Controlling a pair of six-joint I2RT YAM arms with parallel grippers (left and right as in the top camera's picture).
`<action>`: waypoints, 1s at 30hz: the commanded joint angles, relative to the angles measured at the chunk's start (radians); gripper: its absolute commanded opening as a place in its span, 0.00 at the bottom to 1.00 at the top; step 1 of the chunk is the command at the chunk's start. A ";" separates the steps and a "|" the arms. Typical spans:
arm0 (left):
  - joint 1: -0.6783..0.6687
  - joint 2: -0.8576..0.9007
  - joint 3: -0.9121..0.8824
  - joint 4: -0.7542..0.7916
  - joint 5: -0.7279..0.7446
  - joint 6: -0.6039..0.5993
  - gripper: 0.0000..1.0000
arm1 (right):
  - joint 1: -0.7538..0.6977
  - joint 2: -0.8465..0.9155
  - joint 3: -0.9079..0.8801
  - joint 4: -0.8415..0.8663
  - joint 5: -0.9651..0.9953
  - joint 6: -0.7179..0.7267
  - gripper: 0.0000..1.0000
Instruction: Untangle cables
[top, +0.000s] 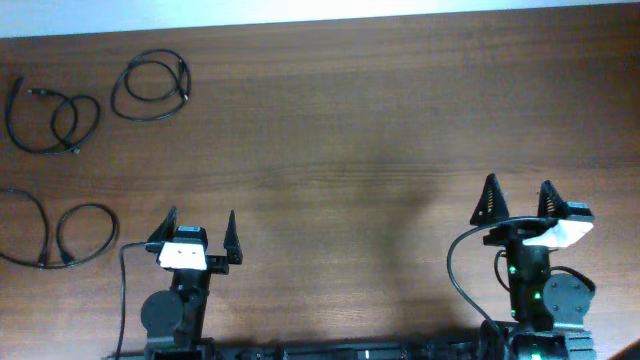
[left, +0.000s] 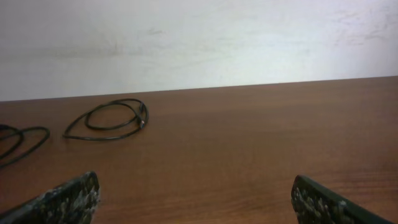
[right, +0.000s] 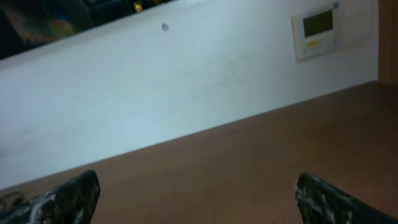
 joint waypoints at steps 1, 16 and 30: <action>-0.004 -0.005 -0.006 0.000 0.007 0.016 0.99 | -0.004 -0.045 -0.081 0.011 0.003 -0.011 0.98; -0.004 -0.005 -0.006 0.000 0.007 0.016 0.99 | 0.038 -0.107 -0.151 -0.091 0.040 -0.267 0.98; -0.004 -0.005 -0.006 0.000 0.007 0.016 0.99 | 0.031 -0.107 -0.151 -0.087 0.040 -0.269 0.98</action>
